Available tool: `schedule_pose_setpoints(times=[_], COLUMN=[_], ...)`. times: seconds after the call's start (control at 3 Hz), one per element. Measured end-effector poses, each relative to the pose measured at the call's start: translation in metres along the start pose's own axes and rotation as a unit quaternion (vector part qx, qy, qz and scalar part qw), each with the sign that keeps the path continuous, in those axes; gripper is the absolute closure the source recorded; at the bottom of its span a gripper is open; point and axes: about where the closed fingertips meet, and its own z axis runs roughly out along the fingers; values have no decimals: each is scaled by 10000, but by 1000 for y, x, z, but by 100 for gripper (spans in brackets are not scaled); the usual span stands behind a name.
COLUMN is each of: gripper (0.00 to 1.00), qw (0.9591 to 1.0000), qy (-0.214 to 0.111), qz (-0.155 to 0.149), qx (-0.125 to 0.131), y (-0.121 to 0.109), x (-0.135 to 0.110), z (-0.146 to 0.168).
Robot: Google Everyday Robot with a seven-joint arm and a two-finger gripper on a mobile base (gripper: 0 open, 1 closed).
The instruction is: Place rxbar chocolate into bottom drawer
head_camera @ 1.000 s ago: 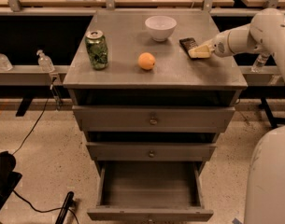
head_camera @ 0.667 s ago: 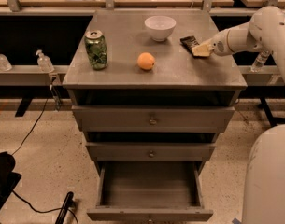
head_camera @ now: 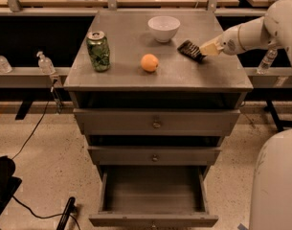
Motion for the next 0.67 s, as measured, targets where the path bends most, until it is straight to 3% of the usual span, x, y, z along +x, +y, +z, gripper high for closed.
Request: schedule_pose_setpoints(times=[0.33,0.67], gripper=[100,100], qw=[9888,9742], qy=[-731,-829], qz=[-1178,-1779], qx=[-554,-1113], y=[28,62], x=[-44,-30], z=[-100,-155])
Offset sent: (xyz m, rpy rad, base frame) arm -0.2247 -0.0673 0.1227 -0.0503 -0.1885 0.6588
